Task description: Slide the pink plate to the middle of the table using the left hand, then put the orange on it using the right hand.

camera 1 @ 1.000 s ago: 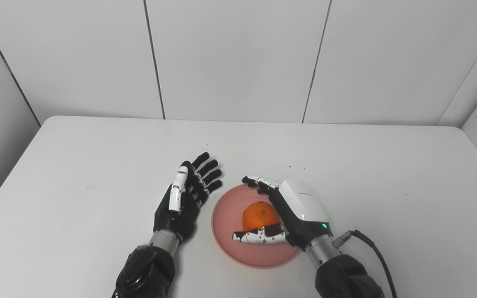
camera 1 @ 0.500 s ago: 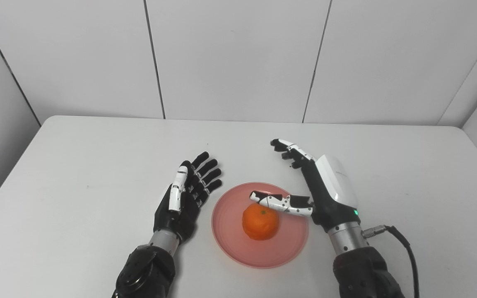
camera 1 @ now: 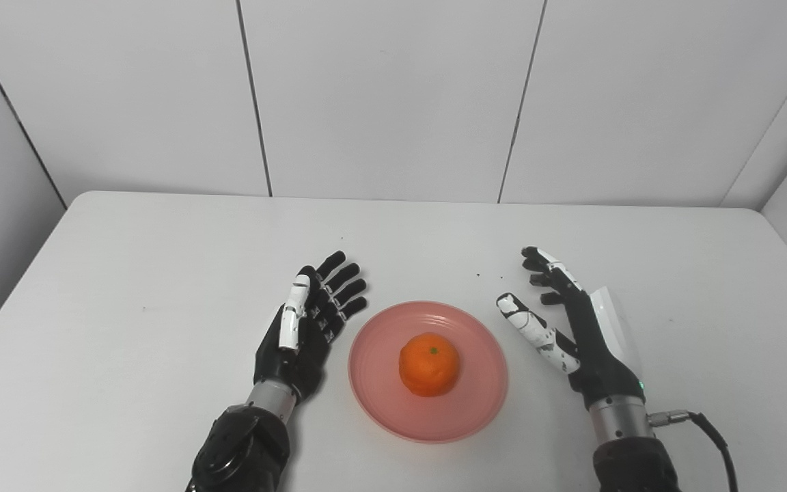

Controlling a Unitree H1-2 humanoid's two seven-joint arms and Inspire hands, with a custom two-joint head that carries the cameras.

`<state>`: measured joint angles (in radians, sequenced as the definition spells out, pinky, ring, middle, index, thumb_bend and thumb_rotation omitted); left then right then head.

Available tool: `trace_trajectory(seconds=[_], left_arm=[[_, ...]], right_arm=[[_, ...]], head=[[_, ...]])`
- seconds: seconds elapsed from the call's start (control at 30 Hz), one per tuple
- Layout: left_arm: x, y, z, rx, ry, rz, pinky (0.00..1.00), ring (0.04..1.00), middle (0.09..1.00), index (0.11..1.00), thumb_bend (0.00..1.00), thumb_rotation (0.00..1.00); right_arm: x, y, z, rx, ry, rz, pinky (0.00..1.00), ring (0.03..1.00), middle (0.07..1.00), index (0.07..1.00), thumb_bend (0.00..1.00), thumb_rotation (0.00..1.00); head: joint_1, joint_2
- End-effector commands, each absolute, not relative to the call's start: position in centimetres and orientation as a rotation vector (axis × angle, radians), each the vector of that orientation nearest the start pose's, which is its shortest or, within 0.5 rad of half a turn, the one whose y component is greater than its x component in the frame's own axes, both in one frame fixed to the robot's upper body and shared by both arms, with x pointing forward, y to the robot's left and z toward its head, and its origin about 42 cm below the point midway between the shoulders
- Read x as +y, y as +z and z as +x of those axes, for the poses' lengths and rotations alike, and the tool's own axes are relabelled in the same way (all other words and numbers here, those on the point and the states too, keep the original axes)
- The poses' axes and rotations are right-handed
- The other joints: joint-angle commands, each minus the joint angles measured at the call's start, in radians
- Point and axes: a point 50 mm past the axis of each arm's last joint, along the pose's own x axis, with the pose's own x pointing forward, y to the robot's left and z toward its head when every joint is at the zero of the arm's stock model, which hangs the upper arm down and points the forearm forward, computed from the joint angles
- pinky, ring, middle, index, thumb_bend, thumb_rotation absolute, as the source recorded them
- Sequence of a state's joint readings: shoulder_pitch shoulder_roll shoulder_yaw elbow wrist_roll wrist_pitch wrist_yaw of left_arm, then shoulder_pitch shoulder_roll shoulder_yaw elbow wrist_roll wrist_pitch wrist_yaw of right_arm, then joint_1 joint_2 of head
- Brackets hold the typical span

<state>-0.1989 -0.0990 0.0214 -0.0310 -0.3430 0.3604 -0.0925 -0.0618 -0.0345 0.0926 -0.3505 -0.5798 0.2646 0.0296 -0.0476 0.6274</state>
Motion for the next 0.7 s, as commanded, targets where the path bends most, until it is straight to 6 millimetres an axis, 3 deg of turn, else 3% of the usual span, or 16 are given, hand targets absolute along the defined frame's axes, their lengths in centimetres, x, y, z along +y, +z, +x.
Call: trace_trajectory(seconds=[0.0,0.1,0.2,0.67], left_arm=[[15.4,12.9,33.4,0.178,-0.233,-0.418,0.85,0.853,0.861,0.848,0.36,1.0],[15.4,12.9,33.2,0.178,-0.235,-0.419,0.85,0.854,0.862,0.85,0.36,1.0],[15.4,13.0,33.0,0.178,-0.232,-0.416,0.86,0.855,0.863,0.851,0.36,1.0],[15.5,12.9,32.5,0.181,-0.229,-0.417,0.86,0.858,0.865,0.854,0.36,1.0]], right_arm=[[-19.5,19.8,28.9,-0.209,-0.072,-0.525,0.73,0.789,0.813,0.821,0.77,1.0],[-19.4,18.3,28.4,-0.157,-0.051,-0.405,0.76,0.814,0.837,0.839,0.74,1.0],[-19.2,17.4,28.3,-0.114,-0.04,-0.307,0.78,0.836,0.863,0.864,0.62,1.0],[-18.1,15.8,28.0,-0.029,-0.037,-0.15,0.81,0.845,0.863,0.858,0.32,1.0]], head=[[0.002,-0.004],[0.002,-0.007],[0.003,-0.009],[0.011,-0.026]])
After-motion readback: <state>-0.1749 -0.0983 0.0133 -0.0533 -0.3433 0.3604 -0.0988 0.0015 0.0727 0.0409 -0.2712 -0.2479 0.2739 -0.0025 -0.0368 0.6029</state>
